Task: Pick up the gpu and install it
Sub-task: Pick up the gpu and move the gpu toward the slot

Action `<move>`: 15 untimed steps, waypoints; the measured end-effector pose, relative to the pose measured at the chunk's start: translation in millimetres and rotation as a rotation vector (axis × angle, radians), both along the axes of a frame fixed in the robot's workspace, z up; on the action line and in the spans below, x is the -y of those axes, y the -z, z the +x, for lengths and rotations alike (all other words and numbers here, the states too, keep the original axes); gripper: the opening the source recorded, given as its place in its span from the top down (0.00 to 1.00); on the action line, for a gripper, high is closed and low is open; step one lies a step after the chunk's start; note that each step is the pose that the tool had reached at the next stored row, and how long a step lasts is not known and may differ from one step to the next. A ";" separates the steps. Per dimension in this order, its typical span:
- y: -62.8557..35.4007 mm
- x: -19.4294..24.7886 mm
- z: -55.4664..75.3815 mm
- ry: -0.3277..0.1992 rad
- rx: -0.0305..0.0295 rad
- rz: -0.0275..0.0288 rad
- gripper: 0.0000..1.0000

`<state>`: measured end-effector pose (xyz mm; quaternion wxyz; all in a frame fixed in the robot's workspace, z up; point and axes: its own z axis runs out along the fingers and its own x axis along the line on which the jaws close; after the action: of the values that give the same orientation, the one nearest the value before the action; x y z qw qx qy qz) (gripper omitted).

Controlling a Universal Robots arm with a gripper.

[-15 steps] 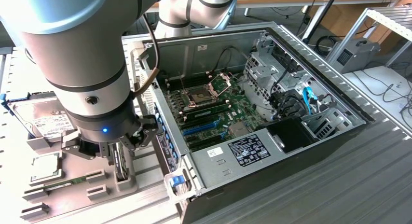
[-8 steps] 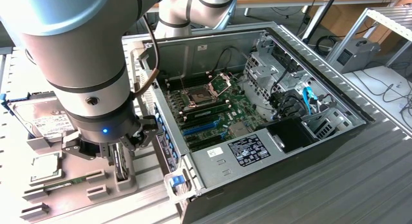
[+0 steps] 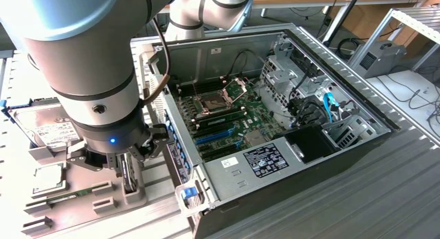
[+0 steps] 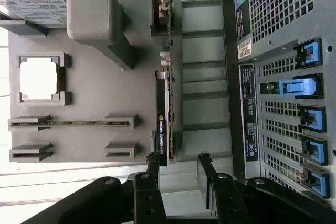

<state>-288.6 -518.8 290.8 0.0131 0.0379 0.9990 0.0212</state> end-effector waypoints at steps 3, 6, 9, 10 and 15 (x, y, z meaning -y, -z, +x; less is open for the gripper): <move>0.7 0.0 0.0 0.000 0.0000 0.0000 0.58; 1.6 0.0 0.0 0.000 0.0000 0.0001 0.58; 2.2 0.0 0.0 0.000 0.0000 0.0000 0.58; 2.5 0.0 0.0 0.000 0.0000 0.0001 0.58; 3.9 0.0 0.0 0.000 0.0000 0.0001 0.58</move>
<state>-288.6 -518.8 287.0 0.0131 0.0379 0.9990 0.0212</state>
